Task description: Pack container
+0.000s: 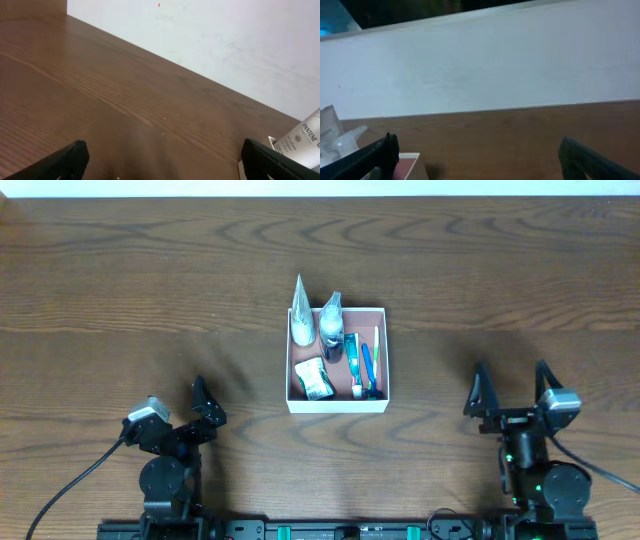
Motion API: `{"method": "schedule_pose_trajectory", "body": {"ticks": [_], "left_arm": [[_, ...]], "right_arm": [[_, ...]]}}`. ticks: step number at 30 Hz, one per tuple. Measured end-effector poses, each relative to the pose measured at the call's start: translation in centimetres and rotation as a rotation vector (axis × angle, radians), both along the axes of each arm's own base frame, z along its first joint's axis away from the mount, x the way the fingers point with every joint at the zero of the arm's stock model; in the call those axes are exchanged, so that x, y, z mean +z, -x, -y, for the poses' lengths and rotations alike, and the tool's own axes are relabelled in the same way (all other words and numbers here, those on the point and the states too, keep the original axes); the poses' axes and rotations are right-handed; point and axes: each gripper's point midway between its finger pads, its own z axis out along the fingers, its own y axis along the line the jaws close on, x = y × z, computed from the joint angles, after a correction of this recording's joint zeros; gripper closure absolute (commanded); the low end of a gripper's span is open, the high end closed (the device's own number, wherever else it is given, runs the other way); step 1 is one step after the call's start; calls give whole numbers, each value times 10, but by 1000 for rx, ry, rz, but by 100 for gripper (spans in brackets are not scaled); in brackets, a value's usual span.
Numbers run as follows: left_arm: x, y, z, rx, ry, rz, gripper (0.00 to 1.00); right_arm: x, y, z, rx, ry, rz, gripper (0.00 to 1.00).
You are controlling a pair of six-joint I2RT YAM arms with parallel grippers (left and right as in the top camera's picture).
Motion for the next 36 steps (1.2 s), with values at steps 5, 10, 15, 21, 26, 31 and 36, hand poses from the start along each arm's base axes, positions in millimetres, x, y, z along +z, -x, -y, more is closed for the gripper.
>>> {"method": "schedule_pose_trajectory", "body": {"ticks": [5,10,15,21,26,31,36], "left_arm": [[0,0,0,0,0,0,2],[0,0,0,0,0,0,2],[0,0,0,0,0,0,2],[0,0,0,0,0,0,2],[0,0,0,0,0,0,2],[0,0,0,0,0,0,2],[0,0,0,0,0,0,2]], "right_arm": [[-25,-1,-2,10,5,-16,1],[-35,1,-1,7,5,-42,1],[-44,1,0,2,6,-78,1],[-71,1,1,-4,5,-186,1],[-71,1,2,-9,5,-187,1],[-71,1,2,-10,5,-187,1],[-71,1,2,-10,5,-187,1]]}}
